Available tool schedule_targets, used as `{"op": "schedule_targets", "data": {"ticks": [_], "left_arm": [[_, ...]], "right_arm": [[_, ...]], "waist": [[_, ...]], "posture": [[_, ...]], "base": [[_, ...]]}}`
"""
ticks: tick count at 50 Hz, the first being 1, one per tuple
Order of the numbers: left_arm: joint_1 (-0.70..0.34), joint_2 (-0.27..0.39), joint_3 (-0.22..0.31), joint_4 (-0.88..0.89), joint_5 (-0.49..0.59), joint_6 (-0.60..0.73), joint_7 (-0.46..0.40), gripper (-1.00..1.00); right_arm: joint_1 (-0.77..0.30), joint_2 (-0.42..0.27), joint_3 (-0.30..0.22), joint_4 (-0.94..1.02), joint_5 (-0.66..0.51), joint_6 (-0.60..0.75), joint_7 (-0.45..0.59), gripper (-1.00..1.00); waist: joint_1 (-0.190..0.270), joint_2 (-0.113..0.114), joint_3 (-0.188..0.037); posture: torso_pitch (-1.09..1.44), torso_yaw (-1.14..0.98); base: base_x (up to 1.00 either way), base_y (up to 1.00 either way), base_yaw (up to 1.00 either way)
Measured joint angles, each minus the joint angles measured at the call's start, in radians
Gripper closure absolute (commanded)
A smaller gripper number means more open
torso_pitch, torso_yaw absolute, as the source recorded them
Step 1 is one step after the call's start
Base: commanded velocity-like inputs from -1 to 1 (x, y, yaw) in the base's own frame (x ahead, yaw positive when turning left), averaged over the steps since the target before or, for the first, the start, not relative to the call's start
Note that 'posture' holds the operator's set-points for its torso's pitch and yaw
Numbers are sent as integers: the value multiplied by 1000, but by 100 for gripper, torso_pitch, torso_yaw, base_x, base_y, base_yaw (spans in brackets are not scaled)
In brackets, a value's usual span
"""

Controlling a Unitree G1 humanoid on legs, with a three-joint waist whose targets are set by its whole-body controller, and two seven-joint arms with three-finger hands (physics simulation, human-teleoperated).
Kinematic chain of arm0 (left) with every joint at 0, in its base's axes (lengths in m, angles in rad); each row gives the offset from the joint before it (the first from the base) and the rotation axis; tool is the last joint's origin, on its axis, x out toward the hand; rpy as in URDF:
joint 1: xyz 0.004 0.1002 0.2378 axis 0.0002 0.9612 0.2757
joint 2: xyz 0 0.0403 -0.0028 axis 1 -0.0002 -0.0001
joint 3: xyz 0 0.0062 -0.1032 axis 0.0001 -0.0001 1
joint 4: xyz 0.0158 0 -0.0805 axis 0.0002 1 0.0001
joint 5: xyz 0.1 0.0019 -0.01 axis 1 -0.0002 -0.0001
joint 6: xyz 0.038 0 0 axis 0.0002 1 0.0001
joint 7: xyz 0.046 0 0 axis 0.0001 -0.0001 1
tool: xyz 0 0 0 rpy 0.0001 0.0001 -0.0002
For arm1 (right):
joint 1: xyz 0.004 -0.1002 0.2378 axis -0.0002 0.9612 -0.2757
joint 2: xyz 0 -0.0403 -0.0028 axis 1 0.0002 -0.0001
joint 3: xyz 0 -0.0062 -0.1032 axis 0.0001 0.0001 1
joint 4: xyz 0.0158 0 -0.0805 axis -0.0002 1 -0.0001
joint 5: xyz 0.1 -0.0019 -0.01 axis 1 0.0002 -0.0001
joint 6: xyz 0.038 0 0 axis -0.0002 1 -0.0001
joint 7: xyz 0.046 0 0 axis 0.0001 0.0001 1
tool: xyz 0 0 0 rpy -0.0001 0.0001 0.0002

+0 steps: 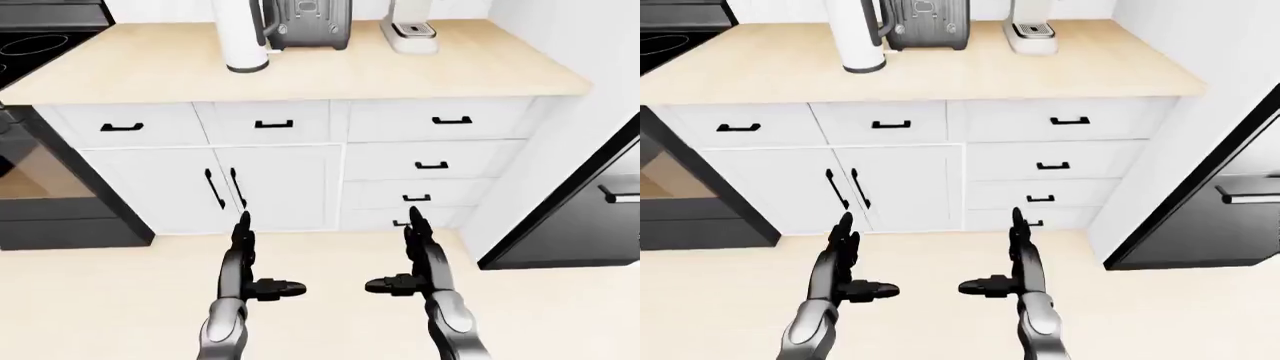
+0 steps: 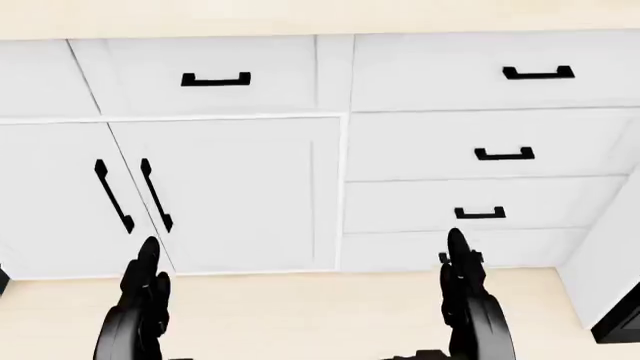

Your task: Close the lid of the electric kettle.

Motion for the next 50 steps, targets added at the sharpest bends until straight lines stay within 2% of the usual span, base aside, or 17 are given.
{"op": "schedule_targets", "data": {"ticks": [1, 3, 5, 7, 13, 19, 23, 25, 28, 31, 33, 37, 40, 42, 44, 48, 50], "left_arm": [[-2, 2, 0, -14, 0, -5, -1, -100], [-21, 5, 5, -53, -1, -31, -1, -100], [-21, 3, 3, -63, -1, -47, -1, -100], [-7, 1, 0, -55, 0, -45, -3, -100], [-14, 3, 5, -15, 0, -36, -3, -100], [-13, 2, 2, -41, 3, -36, -1, -100], [5, 0, 6, -187, -10, 53, 4, -100], [7, 5, 14, -331, -22, 139, 7, -100], [-45, 18, 61, -517, -56, 266, 19, -100], [-123, 46, 140, -674, -119, 424, 46, -100], [-172, 73, 198, -764, -175, 533, 73, -100], [-302, 153, 319, -908, -315, 773, 150, -100], [-418, 241, 444, -951, -469, 923, 236, -100], [-457, 305, 505, -964, -577, 979, 309, -100], [-483, 368, 548, -974, -700, 1020, 389, -100], [-501, 536, 606, -955, -987, 1028, 575, -100], [-484, 624, 618, -934, -1118, 992, 664, -100]], "right_arm": [[6, 0, -1, -26, 2, 2, -1, -100], [-10, -1, -7, -76, 6, -18, -5, -100], [-16, 1, -8, -74, 8, -41, -9, -100], [0, 2, -7, -72, 12, -38, -9, -100], [-2, -1, -10, -35, 14, -32, -12, -100], [1, -1, -4, -67, 10, -28, -13, -100], [9, -7, -11, -174, 21, 23, -3, -100], [16, -11, -24, -313, 32, 123, -4, -100], [-24, -23, -68, -547, 66, 296, -9, -100], [-76, -41, -118, -712, 108, 422, -21, -100], [-110, -55, -133, -814, 130, 519, -35, -100], [-193, -87, -168, -975, 171, 714, -56, -100], [-277, -116, -220, -1067, 224, 875, -78, -100], [-338, -160, -270, -1114, 289, 964, -116, -100], [-405, -272, -331, -1123, 438, 1027, -217, -100], [-483, -556, -456, -1112, 958, 1049, -605, -100], [-499, -652, -465, -1124, 1159, 1003, -769, -100]], "waist": [[0, -3, -10], [5, -4, -60], [6, -10, -42], [7, -9, -54], [7, -5, -56], [8, -4, -67], [8, -6, -66], [8, -5, -63], [9, -5, -69], [9, -6, -79], [7, -4, -81], [8, -3, -72], [5, 1, -59], [5, 6, -55], [7, 9, -47], [10, 9, -36], [9, 8, -31]], "posture": [[0, 0], [0, 0], [0, 0], [0, 0], [0, 0], [0, 0], [0, 0], [0, 0], [0, 0], [0, 0], [0, 0], [0, 0], [0, 0], [0, 0], [0, 0], [0, 0], [0, 0]], "base": [[0, 0, 0], [0, 0, 0], [0, 0, 0], [0, 0, 0], [0, 0, 0], [0, 0, 0], [0, 0, 0], [0, 0, 0], [0, 0, 0], [0, 0, 0], [0, 0, 0], [0, 0, 0], [0, 0, 0], [0, 0, 0], [0, 0, 0], [0, 0, 0], [0, 0, 0]]}}
